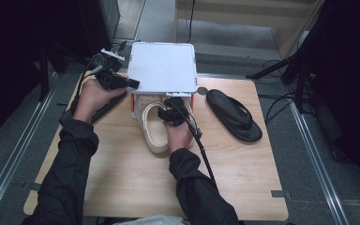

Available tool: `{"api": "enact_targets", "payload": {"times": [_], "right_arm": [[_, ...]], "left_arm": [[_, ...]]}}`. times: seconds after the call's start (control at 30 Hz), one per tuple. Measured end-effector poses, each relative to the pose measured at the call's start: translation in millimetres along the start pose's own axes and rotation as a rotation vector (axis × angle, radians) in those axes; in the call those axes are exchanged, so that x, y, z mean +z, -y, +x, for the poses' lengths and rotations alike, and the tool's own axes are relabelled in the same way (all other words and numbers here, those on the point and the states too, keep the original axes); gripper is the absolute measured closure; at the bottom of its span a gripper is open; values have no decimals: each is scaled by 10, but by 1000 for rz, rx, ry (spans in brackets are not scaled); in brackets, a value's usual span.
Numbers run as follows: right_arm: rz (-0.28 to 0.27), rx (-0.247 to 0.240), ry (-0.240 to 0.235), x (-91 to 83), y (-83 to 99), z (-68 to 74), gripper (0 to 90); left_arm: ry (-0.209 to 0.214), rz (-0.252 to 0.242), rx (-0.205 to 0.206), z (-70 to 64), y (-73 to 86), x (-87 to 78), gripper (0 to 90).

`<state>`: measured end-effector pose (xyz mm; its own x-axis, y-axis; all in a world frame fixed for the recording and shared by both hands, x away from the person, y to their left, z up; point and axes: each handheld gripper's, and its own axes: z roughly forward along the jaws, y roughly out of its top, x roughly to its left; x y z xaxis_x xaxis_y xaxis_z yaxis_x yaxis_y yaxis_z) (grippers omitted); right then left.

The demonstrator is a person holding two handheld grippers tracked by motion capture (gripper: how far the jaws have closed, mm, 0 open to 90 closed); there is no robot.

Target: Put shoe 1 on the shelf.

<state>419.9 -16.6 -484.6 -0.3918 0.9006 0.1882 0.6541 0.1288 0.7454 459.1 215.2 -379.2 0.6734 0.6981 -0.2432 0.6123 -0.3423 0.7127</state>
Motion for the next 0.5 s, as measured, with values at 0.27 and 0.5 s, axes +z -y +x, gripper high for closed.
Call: {"api": "enact_targets", "payload": {"times": [0.27, 0.5], "right_arm": [[5, 2, -22, -32, -3, -3, 496], [1, 7, -41, -140, -4, -19, 472]], "left_arm": [[5, -1, -1, 9, 3, -2, 893], [5, -1, -2, 10, 3, -3, 891]]}}
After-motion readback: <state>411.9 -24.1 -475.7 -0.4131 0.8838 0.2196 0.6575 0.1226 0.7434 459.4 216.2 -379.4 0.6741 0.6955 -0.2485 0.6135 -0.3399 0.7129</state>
